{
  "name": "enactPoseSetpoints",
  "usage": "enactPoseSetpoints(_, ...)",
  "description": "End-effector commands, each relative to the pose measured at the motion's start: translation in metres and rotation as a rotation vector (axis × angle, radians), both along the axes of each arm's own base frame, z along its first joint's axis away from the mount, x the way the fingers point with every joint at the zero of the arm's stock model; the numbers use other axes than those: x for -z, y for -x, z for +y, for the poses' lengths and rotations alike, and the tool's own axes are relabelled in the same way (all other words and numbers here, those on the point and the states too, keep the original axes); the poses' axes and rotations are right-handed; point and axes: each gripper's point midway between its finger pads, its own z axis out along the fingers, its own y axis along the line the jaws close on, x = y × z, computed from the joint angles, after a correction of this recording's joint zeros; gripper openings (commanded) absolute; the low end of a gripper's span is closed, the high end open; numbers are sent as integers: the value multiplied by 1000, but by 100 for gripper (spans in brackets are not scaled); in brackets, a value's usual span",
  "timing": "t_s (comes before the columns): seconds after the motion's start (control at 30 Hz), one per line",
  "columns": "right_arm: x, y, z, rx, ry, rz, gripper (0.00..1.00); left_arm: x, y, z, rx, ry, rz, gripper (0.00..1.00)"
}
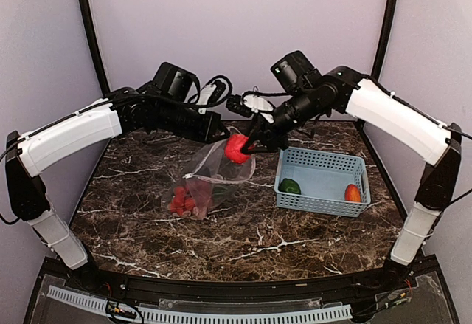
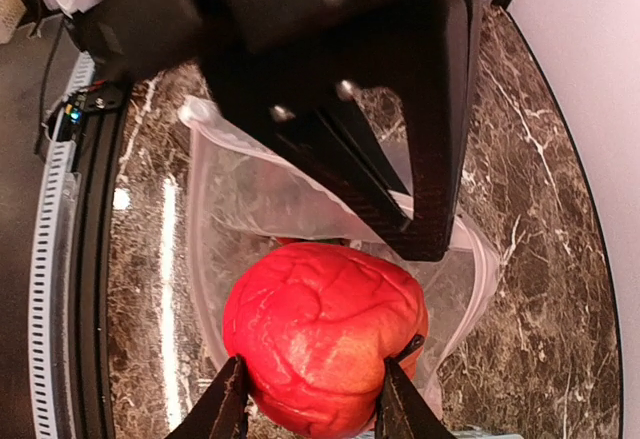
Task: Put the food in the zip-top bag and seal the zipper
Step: Place the fake fruit in the zipper food storage bag.
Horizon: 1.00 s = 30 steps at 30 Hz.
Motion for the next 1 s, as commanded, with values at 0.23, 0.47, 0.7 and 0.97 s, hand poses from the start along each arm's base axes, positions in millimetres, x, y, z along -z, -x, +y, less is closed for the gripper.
enactPoseSetpoints(0.23, 12, -31, 16, 90, 48, -97, 38, -33, 6, 7, -23, 70, -45, 1)
enactPoseSetpoints(0.47, 15, -24, 17, 86, 49, -56, 57, -32, 6, 9, -37, 74, -50, 1)
enactPoseSetpoints(0.7, -18, -22, 3, 115, 4, -122, 62, -32, 0, 18, -80, 48, -72, 1)
enactPoseSetpoints(0.97, -53, -57, -81, 317, -79, -218, 79, -93, -9, 98, -247, -175, -295, 1)
